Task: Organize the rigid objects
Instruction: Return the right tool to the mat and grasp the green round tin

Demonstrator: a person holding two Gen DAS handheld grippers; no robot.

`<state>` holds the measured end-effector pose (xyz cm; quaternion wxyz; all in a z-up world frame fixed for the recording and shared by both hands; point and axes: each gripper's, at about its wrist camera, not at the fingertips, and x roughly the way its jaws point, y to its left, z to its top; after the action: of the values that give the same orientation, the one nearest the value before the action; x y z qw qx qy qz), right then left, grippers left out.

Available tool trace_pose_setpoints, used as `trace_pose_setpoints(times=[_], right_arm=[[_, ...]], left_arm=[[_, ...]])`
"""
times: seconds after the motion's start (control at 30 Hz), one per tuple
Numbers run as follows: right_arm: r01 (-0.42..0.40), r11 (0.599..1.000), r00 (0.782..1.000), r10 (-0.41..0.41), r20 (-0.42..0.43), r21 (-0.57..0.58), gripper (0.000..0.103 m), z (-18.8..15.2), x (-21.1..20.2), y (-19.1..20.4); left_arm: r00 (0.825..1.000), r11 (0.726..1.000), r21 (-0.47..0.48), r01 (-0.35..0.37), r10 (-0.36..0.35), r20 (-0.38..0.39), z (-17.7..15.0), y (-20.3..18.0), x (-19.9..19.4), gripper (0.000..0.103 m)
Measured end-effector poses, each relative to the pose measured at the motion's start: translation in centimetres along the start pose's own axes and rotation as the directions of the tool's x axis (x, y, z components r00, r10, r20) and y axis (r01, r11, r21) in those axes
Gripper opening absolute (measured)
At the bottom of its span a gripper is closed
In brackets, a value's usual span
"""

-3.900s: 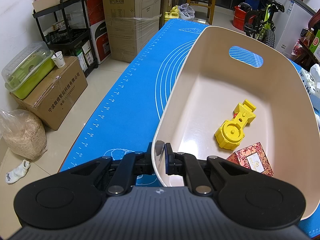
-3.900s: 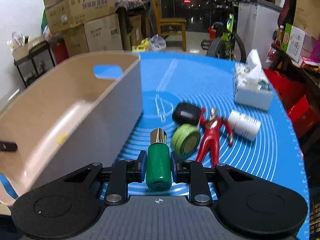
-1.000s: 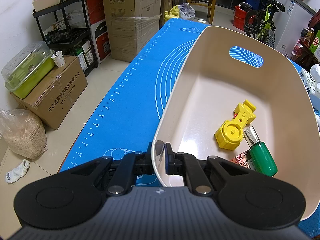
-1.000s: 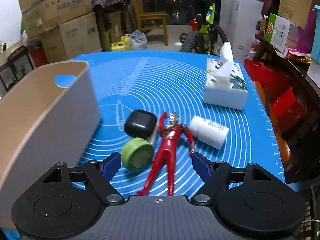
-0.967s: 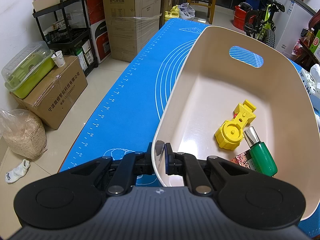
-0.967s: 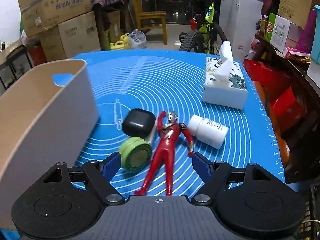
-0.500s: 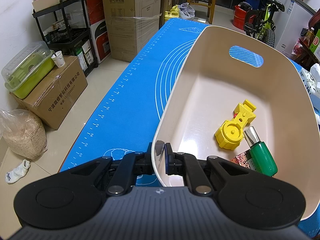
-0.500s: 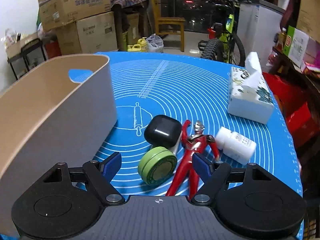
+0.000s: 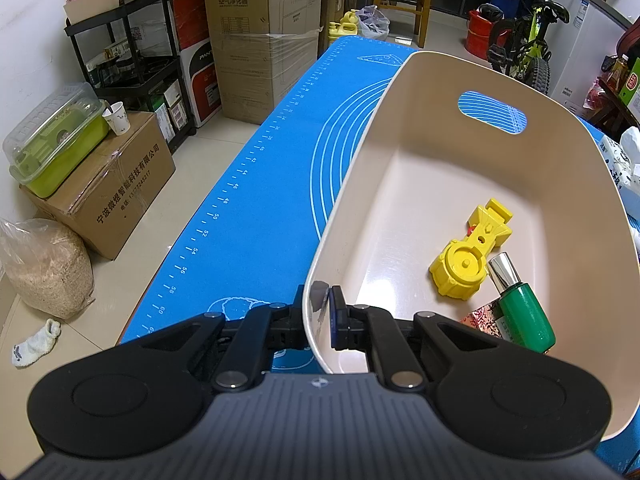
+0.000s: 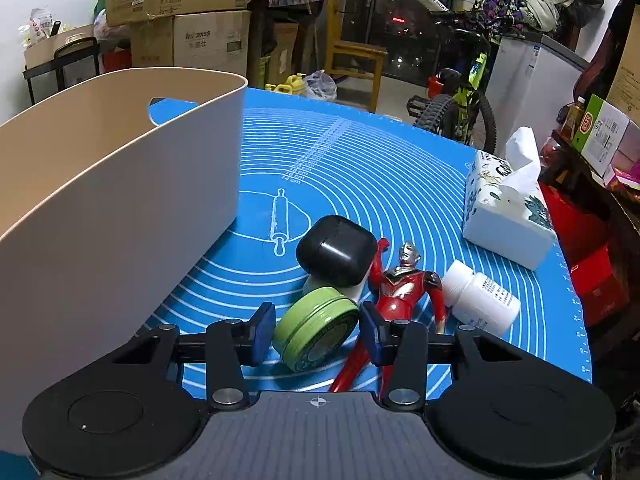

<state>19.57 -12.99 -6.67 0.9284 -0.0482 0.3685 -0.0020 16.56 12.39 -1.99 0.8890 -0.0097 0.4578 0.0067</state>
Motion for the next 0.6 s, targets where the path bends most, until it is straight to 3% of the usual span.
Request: trace_pose_setpoints(times=[0.3,0.6], right_arm=[[-0.009,1.000,0.997,0.008,0.077,0.021,0.051,1.8,-3.6,-0.8],[-0.059,0.998,0.977,0.055,0.208,0.014,0.051,5.7,-8.1,1.7]], left_arm=[[1.000,1.000,-0.006,0.001,-0.001,-0.004,0.0,0.1,0.2,0.012],[1.000,1.000,-0.009,0.004,-0.004,-0.006,0.0,0.1,0.2,0.011]])
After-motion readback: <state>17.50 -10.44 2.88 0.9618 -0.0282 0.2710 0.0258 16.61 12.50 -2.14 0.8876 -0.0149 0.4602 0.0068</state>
